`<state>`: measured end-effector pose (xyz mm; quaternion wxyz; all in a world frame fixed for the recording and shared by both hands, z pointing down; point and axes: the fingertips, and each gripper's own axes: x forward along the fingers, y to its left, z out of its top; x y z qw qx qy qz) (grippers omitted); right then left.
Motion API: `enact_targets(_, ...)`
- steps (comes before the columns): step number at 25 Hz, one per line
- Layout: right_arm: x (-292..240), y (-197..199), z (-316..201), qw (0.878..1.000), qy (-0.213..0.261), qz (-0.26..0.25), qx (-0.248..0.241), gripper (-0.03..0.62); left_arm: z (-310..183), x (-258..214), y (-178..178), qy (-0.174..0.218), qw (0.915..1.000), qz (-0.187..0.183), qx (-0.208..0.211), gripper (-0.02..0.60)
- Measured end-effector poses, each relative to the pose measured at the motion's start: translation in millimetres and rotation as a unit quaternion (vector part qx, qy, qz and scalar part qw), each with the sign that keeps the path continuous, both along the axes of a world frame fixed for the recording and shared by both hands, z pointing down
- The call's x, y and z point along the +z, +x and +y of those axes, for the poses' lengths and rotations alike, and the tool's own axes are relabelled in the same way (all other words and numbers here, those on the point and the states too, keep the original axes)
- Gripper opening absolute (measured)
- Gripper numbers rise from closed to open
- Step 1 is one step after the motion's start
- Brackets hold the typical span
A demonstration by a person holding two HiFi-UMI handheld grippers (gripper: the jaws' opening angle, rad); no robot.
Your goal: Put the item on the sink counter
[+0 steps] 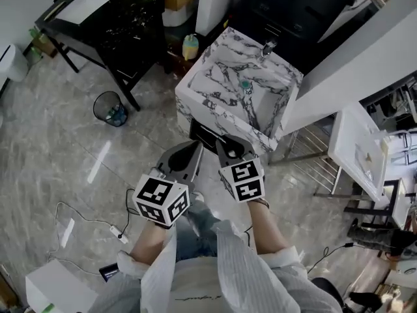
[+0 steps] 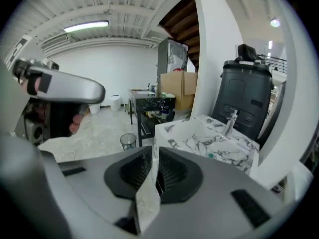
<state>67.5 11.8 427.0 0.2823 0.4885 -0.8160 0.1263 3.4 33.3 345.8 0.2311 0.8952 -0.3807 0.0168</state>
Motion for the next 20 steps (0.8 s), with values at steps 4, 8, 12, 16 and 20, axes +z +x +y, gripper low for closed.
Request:
enact_targets(4, -55, 4, 4, 0.998, 0.059, -0.034, 0.002, 0.043, 1, -31, 14, 0.042, 0.9990, 0.006, 0.011, 0.015)
enact_targets(8, -99, 10, 15, 0.993, 0.105, -0.058, 0.007, 0.041, 8, -57, 32, 0.073, 0.9967, 0.016, 0.032, 0.014)
enact_targets(12, -136, 9, 26, 0.986, 0.137, -0.095, 0.009, 0.041, 16, -82, 41, 0.104, 0.9930, 0.026, 0.049, 0.015)
enact_targets(16, -161, 7, 38, 0.979, 0.159, -0.125, 0.008, 0.040, 20, -103, 44, 0.125, 0.9900, 0.036, 0.054, 0.014)
enact_targets(20, -173, 7, 43, 0.973, 0.174, -0.153, 0.009, 0.015, 23, -108, 47, 0.132, 0.9887, 0.037, 0.062, 0.014)
